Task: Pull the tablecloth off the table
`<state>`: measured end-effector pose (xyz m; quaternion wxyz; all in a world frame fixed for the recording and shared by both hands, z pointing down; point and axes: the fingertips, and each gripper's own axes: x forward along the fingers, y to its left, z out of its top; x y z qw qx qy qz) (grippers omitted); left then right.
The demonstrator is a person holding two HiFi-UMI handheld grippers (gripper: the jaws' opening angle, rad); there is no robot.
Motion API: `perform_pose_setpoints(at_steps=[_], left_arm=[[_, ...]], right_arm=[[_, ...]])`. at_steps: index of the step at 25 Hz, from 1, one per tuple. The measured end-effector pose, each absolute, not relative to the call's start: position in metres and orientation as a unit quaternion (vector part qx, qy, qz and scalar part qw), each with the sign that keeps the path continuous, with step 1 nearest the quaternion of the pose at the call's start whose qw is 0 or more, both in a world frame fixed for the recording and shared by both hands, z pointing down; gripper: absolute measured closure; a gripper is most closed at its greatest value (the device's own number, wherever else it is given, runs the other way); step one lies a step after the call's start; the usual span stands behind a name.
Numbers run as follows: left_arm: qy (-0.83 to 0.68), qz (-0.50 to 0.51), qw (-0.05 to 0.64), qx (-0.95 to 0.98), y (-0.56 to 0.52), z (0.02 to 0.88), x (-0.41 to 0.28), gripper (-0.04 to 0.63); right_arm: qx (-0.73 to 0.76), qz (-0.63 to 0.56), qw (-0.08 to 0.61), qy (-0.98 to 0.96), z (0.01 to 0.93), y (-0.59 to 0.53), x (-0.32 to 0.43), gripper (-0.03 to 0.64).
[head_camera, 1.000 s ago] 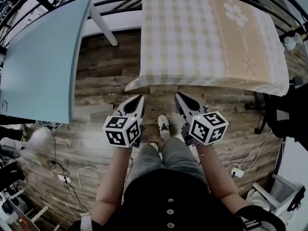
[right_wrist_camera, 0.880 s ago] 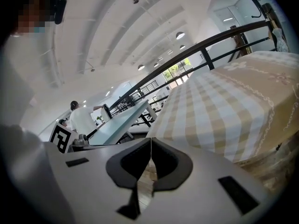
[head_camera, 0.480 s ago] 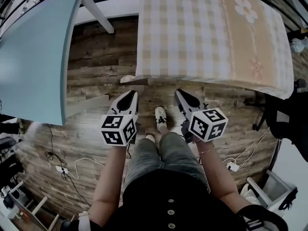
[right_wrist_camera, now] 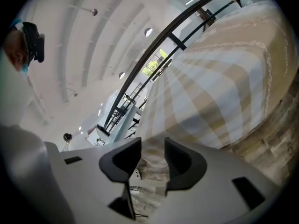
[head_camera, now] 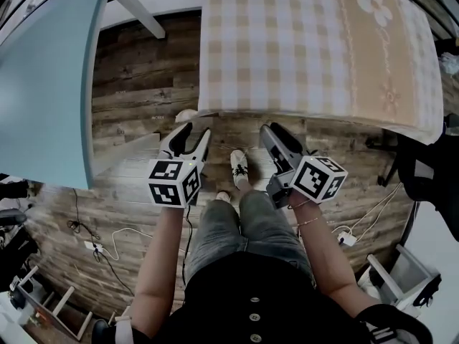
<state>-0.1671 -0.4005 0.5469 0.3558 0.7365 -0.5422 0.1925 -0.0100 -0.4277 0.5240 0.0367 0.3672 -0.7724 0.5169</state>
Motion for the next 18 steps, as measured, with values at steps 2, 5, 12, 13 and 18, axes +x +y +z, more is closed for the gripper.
perform_pose_setpoints(at_steps=[2, 5, 12, 13, 18], left_arm=[[-0.538, 0.207, 0.344, 0.741, -0.394, 0.553, -0.165, 0.388], [-0.531, 0.231, 0.327, 0.747, -0.404, 0.561, -0.163, 0.362], [-0.503, 0.3, 0.265, 0.766, -0.415, 0.577, -0.165, 0.353], [-0.499, 0.302, 0.266, 0.767, -0.417, 0.579, -0.165, 0.353], [-0.475, 0.306, 0.277, 0.777, -0.424, 0.59, -0.16, 0.353]], right_arm=[[0.375, 0.529, 0.018, -0.761, 0.529, -0.419, -0.005, 0.465], [0.386, 0.551, -0.002, -0.739, 0.536, -0.426, -0.002, 0.413], [0.404, 0.629, -0.058, -0.662, 0.557, -0.433, 0.007, 0.371], [0.409, 0.635, -0.064, -0.652, 0.559, -0.434, 0.008, 0.37], [0.399, 0.653, -0.12, -0.632, 0.561, -0.453, 0.005, 0.37]])
